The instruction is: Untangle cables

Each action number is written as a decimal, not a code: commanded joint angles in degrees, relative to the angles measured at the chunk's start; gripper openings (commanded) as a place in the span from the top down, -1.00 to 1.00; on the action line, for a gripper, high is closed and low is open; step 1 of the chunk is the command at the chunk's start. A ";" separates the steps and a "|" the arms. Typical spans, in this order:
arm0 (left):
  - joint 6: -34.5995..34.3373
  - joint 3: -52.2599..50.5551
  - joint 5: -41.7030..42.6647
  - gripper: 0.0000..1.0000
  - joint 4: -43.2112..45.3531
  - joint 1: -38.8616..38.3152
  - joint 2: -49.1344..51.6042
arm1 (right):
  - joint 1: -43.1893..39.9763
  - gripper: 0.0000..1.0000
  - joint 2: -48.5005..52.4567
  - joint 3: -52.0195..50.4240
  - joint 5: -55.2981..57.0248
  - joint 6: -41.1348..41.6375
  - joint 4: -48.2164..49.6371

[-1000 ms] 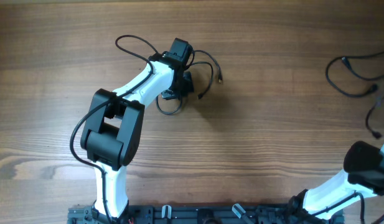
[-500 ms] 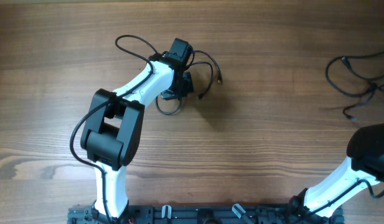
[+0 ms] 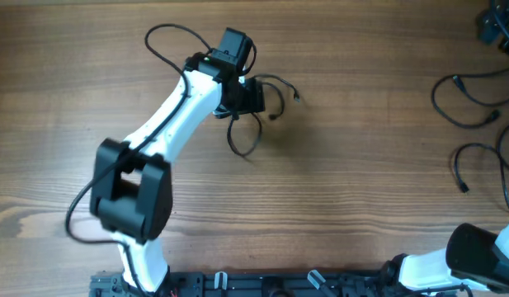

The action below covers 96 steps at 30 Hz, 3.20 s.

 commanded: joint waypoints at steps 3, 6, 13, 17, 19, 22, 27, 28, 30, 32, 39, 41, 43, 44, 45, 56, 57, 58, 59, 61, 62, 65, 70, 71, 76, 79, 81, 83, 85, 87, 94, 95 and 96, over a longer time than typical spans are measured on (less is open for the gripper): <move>1.11 1.03 2.49 -0.71 -1.36 2.32 -11.82 | 1.68 -0.99 0.07 0.09 -5.88 -2.23 -3.61; 0.98 1.03 5.90 -0.71 -4.81 6.56 -15.30 | 5.38 -1.00 0.15 -1.57 -5.68 -4.04 -3.67; 1.01 1.03 7.85 -0.73 -12.24 16.39 -21.20 | 15.67 -0.95 2.43 -8.22 -4.76 -2.10 -0.85; -1.68 1.03 7.82 -0.68 -14.36 22.27 -21.31 | 23.85 -0.91 2.71 -18.25 -4.50 -1.81 7.02; -1.86 1.03 7.58 -0.63 -14.34 24.87 -21.27 | 27.80 -0.90 2.71 -24.48 -4.50 0.96 12.74; -2.86 1.01 5.75 -0.55 -14.73 28.28 -21.27 | 32.74 -0.89 2.71 -33.86 -4.02 7.78 22.58; -4.17 0.79 4.50 -0.58 -15.93 30.84 -21.27 | 39.54 -0.89 2.95 -50.62 -1.55 19.54 42.05; -4.17 0.79 4.50 -0.59 -15.89 30.84 -21.27 | 40.30 -0.89 3.23 -52.52 -1.57 20.48 45.16; -4.17 0.79 4.52 -0.60 -15.89 30.82 -21.27 | 41.68 -0.90 5.11 -54.88 -3.78 20.94 50.23; -4.15 0.63 4.52 -0.62 -15.89 30.84 -21.27 | 43.39 -0.89 10.49 -55.04 -10.01 20.98 56.63; -4.17 0.59 4.52 -0.63 -15.61 30.77 -20.87 | 48.87 -0.65 22.75 -55.01 -13.57 28.13 75.23; -4.20 0.59 4.55 -0.63 -15.41 30.77 -20.55 | 50.40 -0.54 25.22 -55.01 -11.50 31.82 80.81; -4.17 0.59 4.55 -0.63 -15.45 30.77 -20.35 | 51.78 -0.43 27.19 -55.01 -8.92 35.23 86.12; -4.15 0.59 4.55 -0.63 -15.45 30.77 -20.35 | 52.28 -0.36 27.69 -55.01 -8.11 36.17 87.95; -4.17 0.59 4.55 -0.64 -15.45 30.77 -20.35 | 52.70 -0.25 27.93 -55.01 -7.48 37.22 89.13; -4.17 0.59 4.57 -0.64 -15.52 30.77 -20.35 | 49.09 0.91 20.11 -54.21 -13.40 28.72 88.83; -4.17 0.59 4.57 -0.63 -15.54 30.77 -20.35 | 48.48 0.91 17.25 -54.21 -13.38 27.12 87.41; -4.17 0.59 4.57 -0.63 -15.63 30.77 -20.35 | 48.04 0.91 15.02 -54.18 -13.35 25.79 86.23; -4.17 0.59 4.57 -0.63 -15.67 30.77 -20.35 | 47.47 0.91 11.74 -54.16 -13.00 23.91 84.37; -4.17 0.59 4.59 -0.63 -15.69 30.77 -20.35 | 46.07 0.91 4.66 -54.16 -9.05 20.52 79.03; -4.17 0.59 4.57 -0.64 -15.69 30.77 -20.35 | 45.05 0.91 0.26 -54.16 -4.76 18.38 75.21; -4.17 0.59 4.59 -0.64 -15.65 30.77 -20.35 | 41.94 0.91 -9.18 -54.16 11.98 15.50 66.14; -4.22 0.59 4.61 -0.62 -15.58 30.77 -20.35 | 32.33 0.91 -12.04 -53.62 35.17 16.24 62.99; -4.22 0.59 4.61 -0.62 -15.45 30.77 -20.35 | 29.99 0.91 -10.64 -51.78 35.34 15.85 62.36; -4.22 0.59 4.63 -0.57 -15.45 30.77 -20.35 | 20.11 0.91 4.44 -26.18 34.80 15.56 49.37; -4.22 0.59 4.63 -0.56 -15.47 30.77 -20.35 | 15.72 0.91 13.25 -14.86 30.29 16.11 45.33; -4.20 0.59 4.61 -0.55 -15.67 30.77 -20.35 | 12.37 0.91 19.58 -11.10 27.54 18.97 45.24; -4.22 0.59 4.61 -0.55 -15.65 30.77 -20.35 | 11.04 0.91 23.80 -11.10 29.38 18.95 46.97; -4.20 0.59 4.63 -0.55 -15.65 30.77 -20.35 | 10.64 0.58 28.70 -11.13 33.16 18.73 49.44; -4.20 0.59 4.63 -0.55 -15.65 30.77 -20.35 | 10.45 -0.99 32.65 -11.13 33.88 18.36 51.19; -4.20 0.59 4.61 -0.62 -15.63 30.77 -20.35 | 10.43 -0.99 33.99 -11.13 33.88 16.76 49.44; -4.20 0.59 4.61 -0.67 -15.63 30.77 -20.35 | 10.43 -0.99 32.65 -11.10 33.81 16.24 48.94; -4.20 0.59 4.59 -0.72 -15.63 30.77 -20.35 | 10.45 -1.00 31.19 -11.10 33.55 15.58 48.37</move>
